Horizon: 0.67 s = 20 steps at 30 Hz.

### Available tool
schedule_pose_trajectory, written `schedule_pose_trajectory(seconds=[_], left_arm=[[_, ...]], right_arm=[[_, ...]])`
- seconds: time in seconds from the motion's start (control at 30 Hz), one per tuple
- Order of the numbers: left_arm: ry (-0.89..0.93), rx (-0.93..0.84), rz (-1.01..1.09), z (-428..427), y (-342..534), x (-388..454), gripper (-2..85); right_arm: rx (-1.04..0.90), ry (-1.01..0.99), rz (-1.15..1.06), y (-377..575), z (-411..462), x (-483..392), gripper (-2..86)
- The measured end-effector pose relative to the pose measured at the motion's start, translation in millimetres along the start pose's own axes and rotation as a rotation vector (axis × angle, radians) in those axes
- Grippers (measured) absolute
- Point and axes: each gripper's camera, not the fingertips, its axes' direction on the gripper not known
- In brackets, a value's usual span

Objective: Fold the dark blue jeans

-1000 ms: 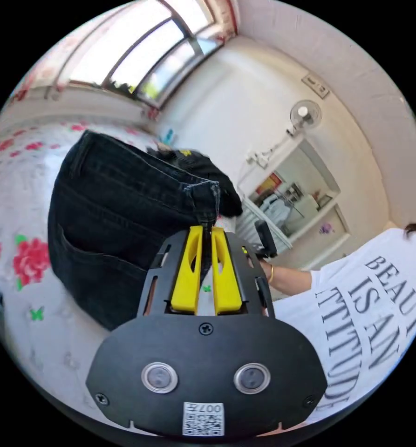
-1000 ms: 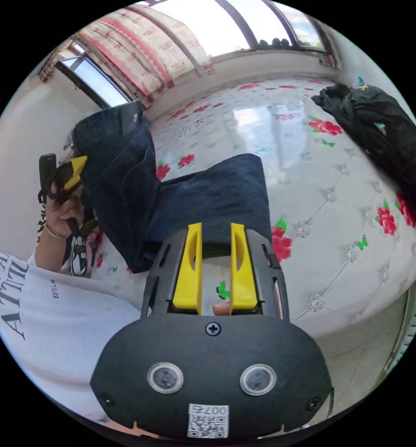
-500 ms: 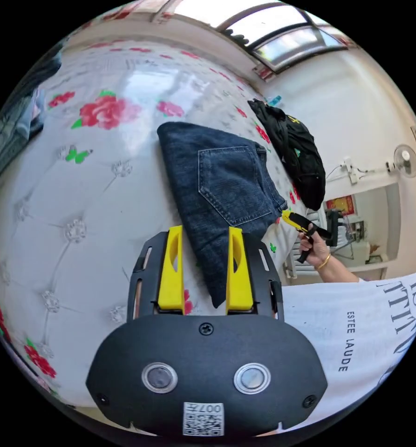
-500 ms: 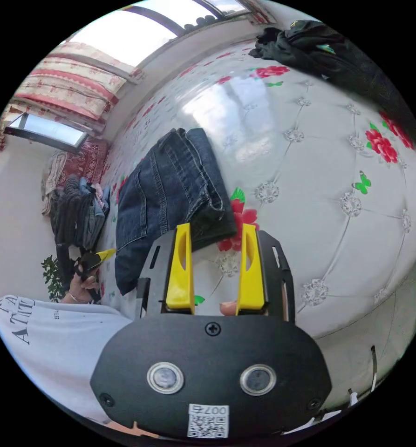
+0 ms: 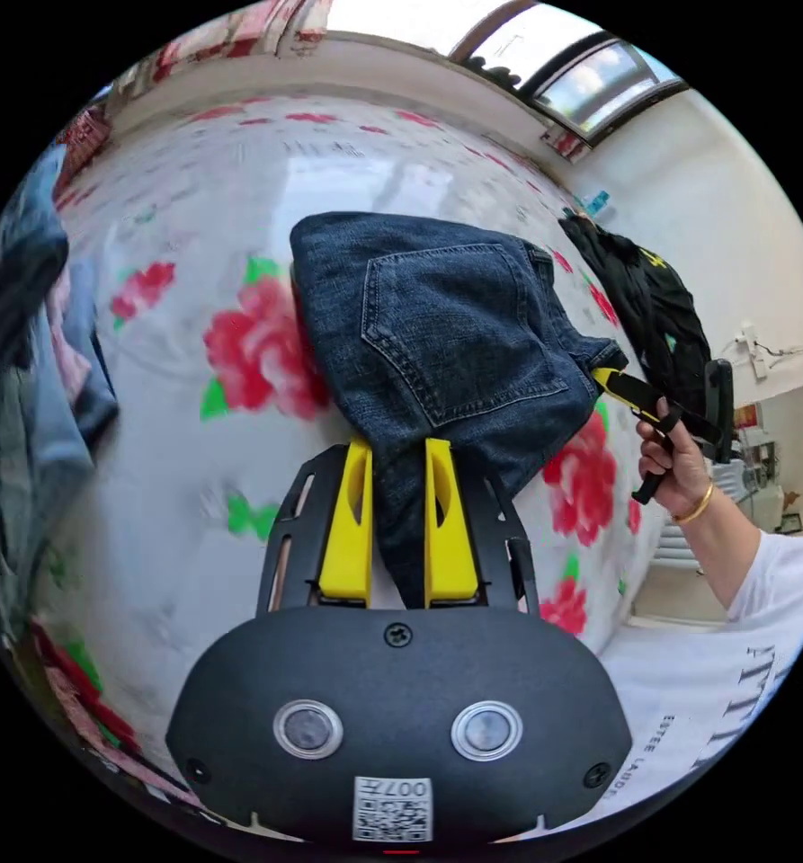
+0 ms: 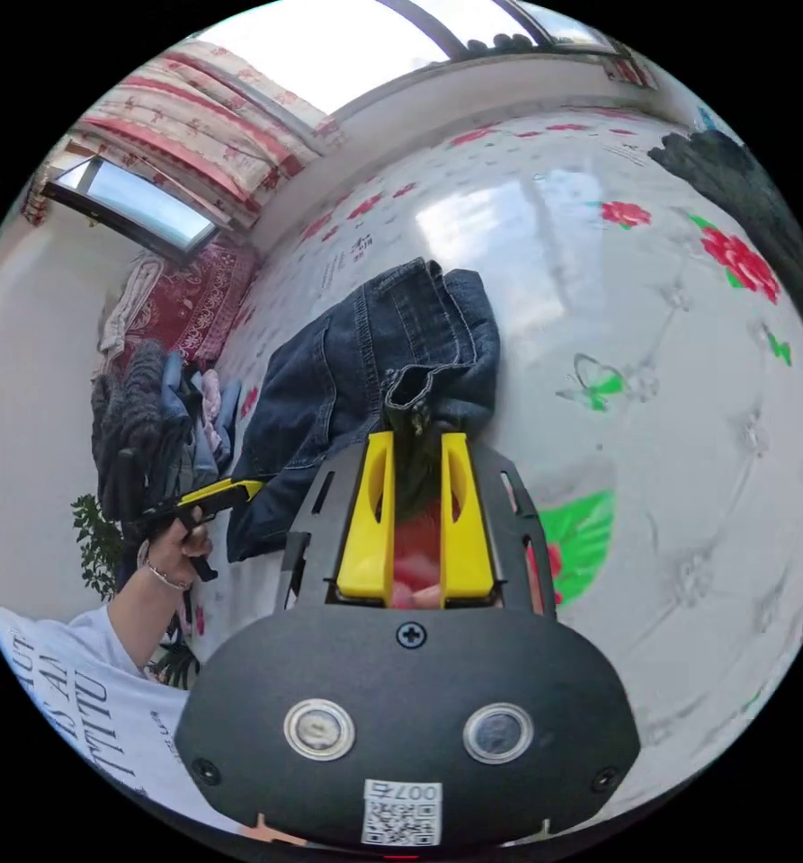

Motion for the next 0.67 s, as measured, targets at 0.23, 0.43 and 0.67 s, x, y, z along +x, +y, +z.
schedule_pose_trajectory(seconds=[0.23,0.43,0.67], left_arm=[[-0.218,0.173,-0.057,-42,-73,-34,6.4],[-0.175,0.090,-0.034,-19,21,-6,4.7],[-0.204,-0.117,-0.109,1,100,19,0.0]], right_arm=[[0.096,-0.023,-0.053,-97,42,-35,8.6],[0.196,0.195,-0.018,-30,-23,52,8.9],[0.313,0.793,0.163,-39,-148,206,10.9]])
